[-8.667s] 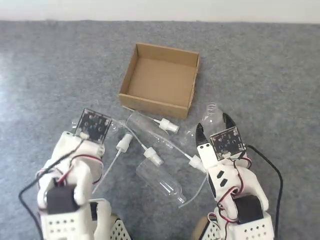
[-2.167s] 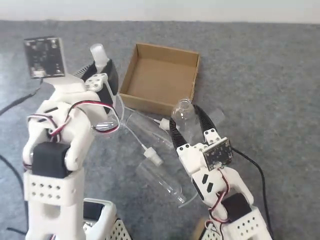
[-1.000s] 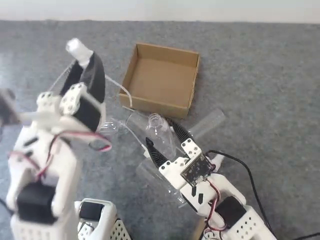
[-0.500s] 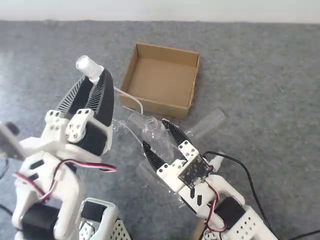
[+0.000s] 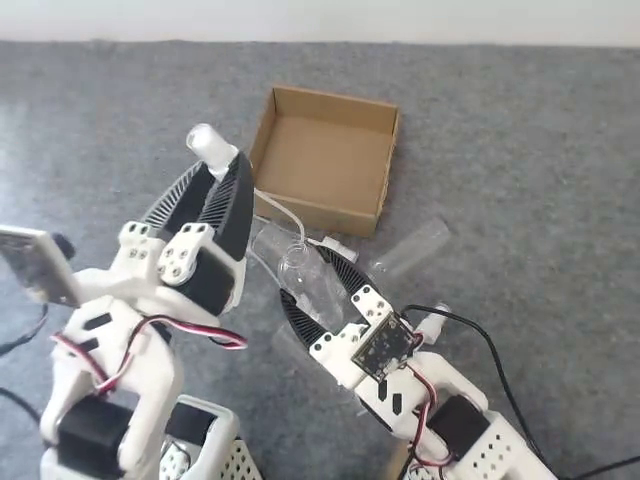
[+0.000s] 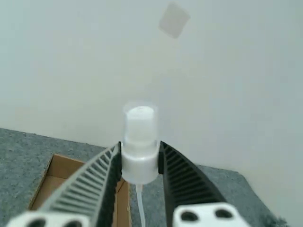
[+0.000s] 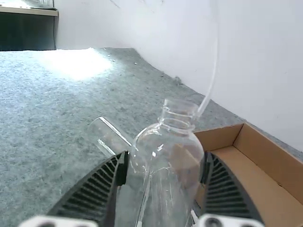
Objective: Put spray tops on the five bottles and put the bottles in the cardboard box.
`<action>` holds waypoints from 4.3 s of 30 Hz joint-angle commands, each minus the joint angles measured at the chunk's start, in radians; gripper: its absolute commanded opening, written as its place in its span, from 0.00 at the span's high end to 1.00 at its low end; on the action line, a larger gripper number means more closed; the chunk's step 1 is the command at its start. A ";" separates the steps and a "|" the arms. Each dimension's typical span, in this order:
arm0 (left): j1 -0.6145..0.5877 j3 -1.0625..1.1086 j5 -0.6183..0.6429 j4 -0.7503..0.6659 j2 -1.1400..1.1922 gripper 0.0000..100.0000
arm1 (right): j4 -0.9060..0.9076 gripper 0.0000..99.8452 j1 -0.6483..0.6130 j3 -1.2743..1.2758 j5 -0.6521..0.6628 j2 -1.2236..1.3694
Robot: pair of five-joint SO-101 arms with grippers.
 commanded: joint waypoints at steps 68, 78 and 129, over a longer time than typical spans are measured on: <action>0.011 0.289 -0.152 -0.006 -0.169 0.98 | 0.022 0.86 -0.001 0.021 0.021 -0.022; 0.133 0.352 -0.216 -0.012 -0.169 0.98 | 0.025 0.86 0.001 0.021 0.021 -0.022; 0.017 0.318 -0.226 0.014 -0.169 0.75 | 0.025 0.86 0.067 0.021 0.020 -0.021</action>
